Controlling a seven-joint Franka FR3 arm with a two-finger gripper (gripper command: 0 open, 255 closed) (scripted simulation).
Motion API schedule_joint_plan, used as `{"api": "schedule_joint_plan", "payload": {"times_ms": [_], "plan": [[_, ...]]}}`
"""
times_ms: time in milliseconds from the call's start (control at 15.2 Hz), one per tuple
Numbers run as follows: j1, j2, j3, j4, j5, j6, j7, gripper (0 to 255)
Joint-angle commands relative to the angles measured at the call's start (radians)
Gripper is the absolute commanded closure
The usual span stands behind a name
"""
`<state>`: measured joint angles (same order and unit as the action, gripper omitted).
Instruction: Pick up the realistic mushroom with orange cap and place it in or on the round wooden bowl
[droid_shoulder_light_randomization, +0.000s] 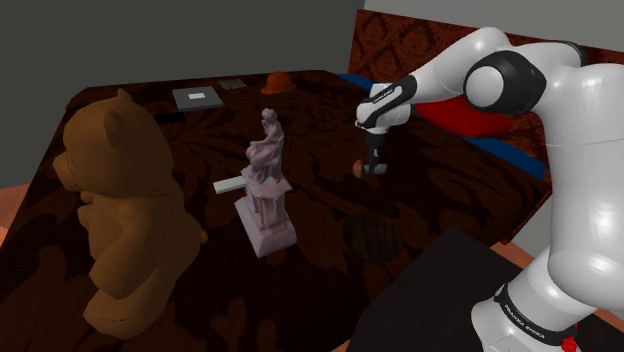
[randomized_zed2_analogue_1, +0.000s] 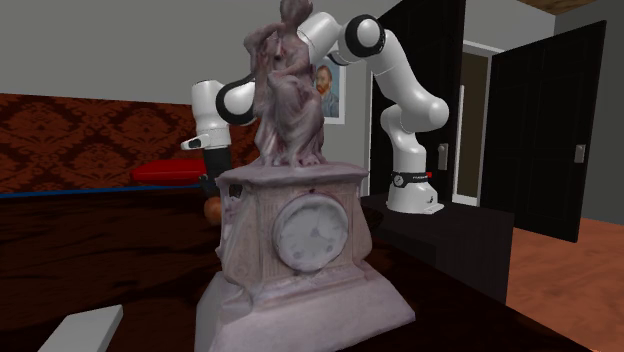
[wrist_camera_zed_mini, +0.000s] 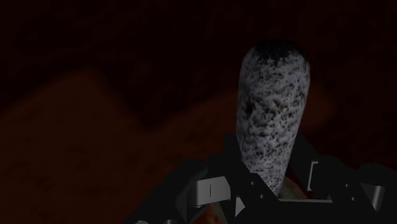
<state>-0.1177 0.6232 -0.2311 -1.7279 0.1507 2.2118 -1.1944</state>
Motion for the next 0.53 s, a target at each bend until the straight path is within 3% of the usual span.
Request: {"api": "schedule_joint_plan", "payload": {"times_ms": [0,462], "plan": [[0.001,-0.017,-0.003,0.004,-0.004,-0.021,0.001,255],[0.008,-0.074,-0.013,0.014,-0.019,-0.087,0.009,255]]}}
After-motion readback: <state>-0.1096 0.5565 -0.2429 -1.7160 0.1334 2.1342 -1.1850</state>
